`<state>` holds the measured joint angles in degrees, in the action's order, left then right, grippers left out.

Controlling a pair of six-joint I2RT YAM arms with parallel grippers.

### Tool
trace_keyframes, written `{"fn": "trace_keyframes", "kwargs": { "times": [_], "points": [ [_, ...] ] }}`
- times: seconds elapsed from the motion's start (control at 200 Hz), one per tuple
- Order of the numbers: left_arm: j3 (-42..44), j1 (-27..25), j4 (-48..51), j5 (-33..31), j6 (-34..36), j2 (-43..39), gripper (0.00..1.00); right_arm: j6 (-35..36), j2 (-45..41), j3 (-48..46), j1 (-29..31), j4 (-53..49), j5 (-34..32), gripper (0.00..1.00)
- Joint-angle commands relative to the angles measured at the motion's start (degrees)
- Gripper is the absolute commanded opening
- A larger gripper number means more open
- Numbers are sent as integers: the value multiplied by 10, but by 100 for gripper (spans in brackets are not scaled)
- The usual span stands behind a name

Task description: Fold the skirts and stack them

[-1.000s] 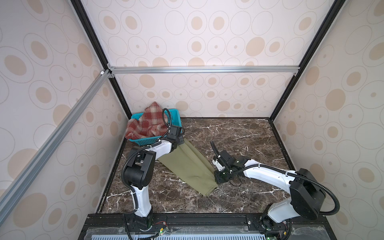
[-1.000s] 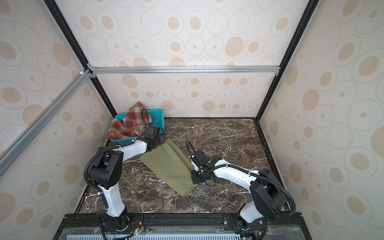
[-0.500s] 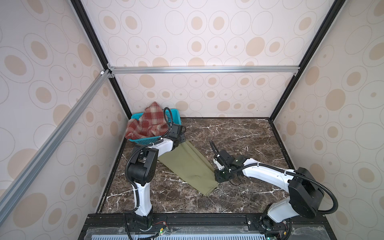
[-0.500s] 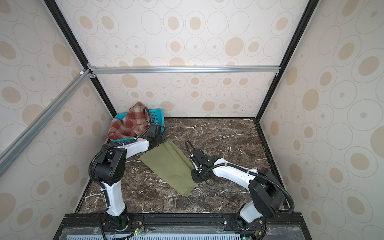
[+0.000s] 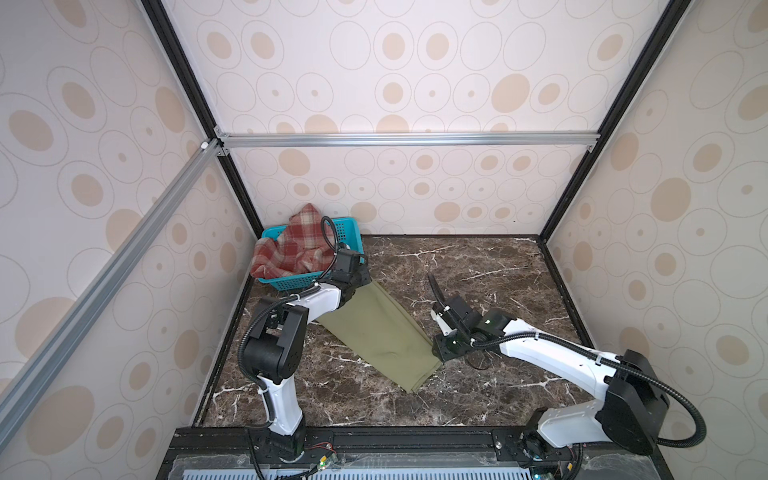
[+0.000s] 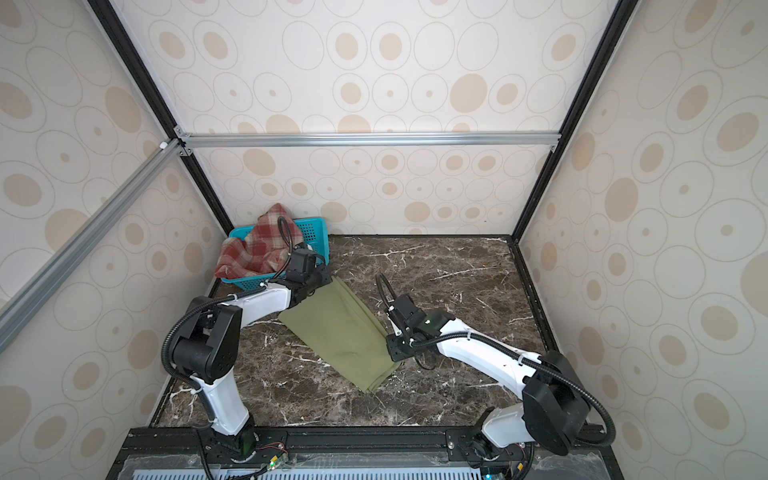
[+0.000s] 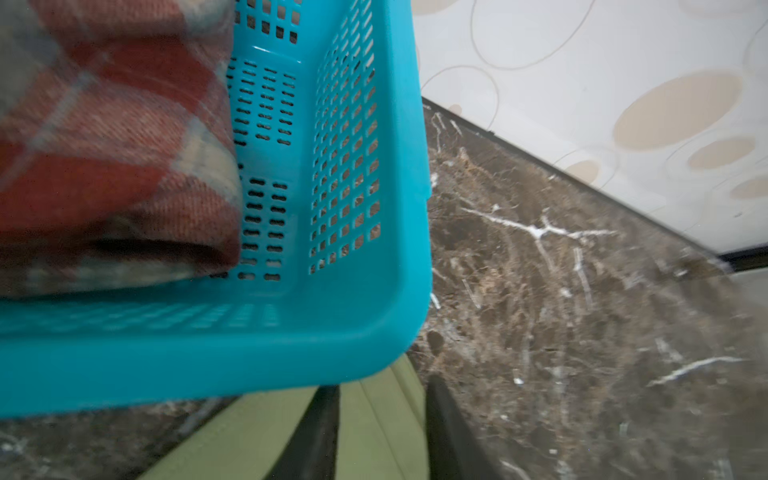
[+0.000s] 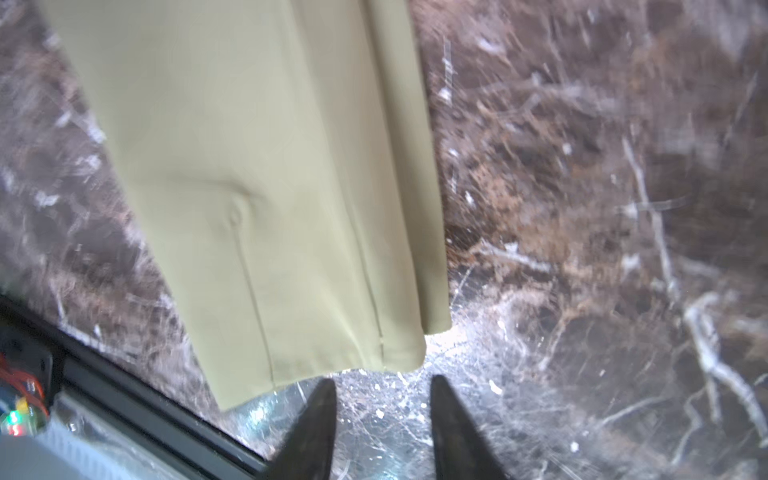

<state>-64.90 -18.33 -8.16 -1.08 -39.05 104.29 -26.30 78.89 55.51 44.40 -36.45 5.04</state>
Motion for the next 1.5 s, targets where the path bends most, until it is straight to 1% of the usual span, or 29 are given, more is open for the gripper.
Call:
{"fn": "trace_keyframes", "kwargs": {
  "times": [0.0, 0.055, 0.13, 0.25, 0.4, 0.515, 0.67, 0.835, 1.07, 1.235, 1.38, 1.495],
  "points": [
    [22, 1, -13, 21, 1, -10, 15, 13, 17, 13, 6, 35, 52, 10],
    [27, -4, -14, 25, -2, -2, 6, 12, 37, 18, 6, 44, 71, 0],
    [27, -12, -16, 28, -1, 13, 1, 4, 56, 15, 6, 64, 88, 0],
    [9, -22, -20, 37, -4, 51, 0, -2, 74, 7, 6, 81, 96, 0],
    [-19, -24, -26, 40, -8, 93, 0, -7, 90, 5, 5, 69, 68, 0],
    [-40, -24, -28, 41, -8, 119, 0, -10, 104, 1, -2, 66, 62, 0],
    [-58, -24, -40, 46, -14, 140, 0, -9, 117, 0, -9, 60, 56, 0],
    [-59, -24, -49, 55, -19, 145, 0, -12, 116, -12, -17, 51, 49, 0],
    [-24, -24, -62, 41, -4, 83, 0, -11, 116, -41, -24, 57, 25, 0],
    [-5, -23, -11, 35, 23, 16, 0, -10, 128, -54, -30, 62, 7, 0],
    [49, -23, 32, 37, 37, -44, 0, -14, 152, -56, -38, 70, 0, 0],
    [113, -23, 38, 36, 37, -81, 0, -21, 168, -51, -42, 75, -9, 0]
  ]
}}
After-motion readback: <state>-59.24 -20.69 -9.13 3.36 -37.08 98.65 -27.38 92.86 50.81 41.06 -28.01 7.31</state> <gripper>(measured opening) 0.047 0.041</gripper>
